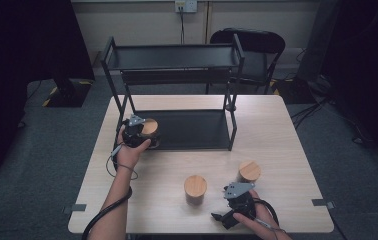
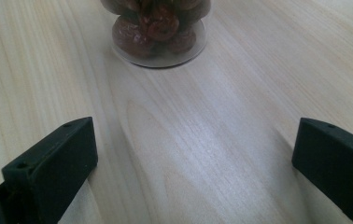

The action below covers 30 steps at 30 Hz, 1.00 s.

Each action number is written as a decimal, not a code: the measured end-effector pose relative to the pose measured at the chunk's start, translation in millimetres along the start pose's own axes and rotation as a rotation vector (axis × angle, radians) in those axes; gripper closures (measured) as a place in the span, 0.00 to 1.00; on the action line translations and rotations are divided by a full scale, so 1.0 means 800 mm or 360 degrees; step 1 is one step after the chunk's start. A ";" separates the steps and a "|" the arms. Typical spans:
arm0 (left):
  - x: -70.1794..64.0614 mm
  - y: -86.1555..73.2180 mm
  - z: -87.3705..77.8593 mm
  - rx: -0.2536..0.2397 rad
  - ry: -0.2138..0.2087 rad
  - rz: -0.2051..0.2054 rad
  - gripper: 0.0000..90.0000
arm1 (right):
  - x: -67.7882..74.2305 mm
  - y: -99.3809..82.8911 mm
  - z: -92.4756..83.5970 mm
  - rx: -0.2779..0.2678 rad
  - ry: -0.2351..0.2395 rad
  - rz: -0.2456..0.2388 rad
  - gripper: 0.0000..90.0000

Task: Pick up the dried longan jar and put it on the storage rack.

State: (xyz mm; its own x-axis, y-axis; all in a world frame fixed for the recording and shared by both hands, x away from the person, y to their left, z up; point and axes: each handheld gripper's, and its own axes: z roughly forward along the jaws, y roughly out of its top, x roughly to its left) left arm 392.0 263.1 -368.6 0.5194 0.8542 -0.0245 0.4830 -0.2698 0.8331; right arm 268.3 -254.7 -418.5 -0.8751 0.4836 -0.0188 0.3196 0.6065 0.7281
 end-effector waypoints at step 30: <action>-0.001 -0.006 0.016 0.0003 0.0041 -0.0035 0.29 | 0.001 -0.001 -0.001 0.0000 -0.0002 -0.0001 0.00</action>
State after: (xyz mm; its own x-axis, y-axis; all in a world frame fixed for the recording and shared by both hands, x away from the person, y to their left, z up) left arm 398.2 257.8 -379.2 0.4906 0.8709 -0.0286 0.4953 -0.2517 0.8314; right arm 267.3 -255.2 -418.6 -0.8748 0.4841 -0.0204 0.3188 0.6067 0.7282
